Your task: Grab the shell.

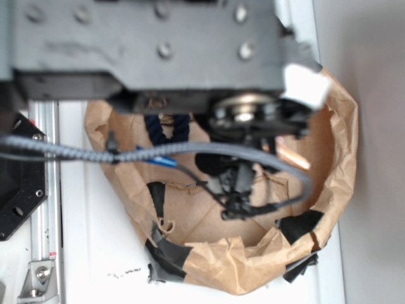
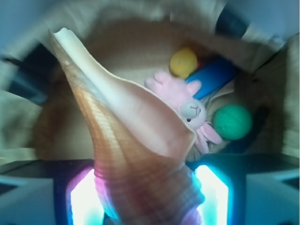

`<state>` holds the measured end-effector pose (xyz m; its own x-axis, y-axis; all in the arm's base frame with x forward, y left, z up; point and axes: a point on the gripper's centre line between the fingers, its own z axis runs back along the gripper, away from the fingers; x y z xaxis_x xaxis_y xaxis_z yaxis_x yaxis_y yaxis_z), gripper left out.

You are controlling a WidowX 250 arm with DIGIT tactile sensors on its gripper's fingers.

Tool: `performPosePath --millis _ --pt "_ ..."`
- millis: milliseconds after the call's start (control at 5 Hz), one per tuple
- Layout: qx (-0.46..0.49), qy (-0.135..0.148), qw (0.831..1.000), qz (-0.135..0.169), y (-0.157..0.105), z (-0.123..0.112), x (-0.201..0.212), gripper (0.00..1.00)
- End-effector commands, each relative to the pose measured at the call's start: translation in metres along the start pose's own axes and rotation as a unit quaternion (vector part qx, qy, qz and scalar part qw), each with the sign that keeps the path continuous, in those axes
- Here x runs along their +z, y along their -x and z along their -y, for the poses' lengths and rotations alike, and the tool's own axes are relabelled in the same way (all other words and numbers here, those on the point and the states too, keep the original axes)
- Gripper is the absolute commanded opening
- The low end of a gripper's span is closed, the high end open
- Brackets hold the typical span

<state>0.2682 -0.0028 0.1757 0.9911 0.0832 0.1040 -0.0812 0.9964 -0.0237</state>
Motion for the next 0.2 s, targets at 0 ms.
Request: performPosePath --millis 0 --pt "0.012 -0.012 0.999 0.028 0.0006 0.0055 0.0112 0.00"
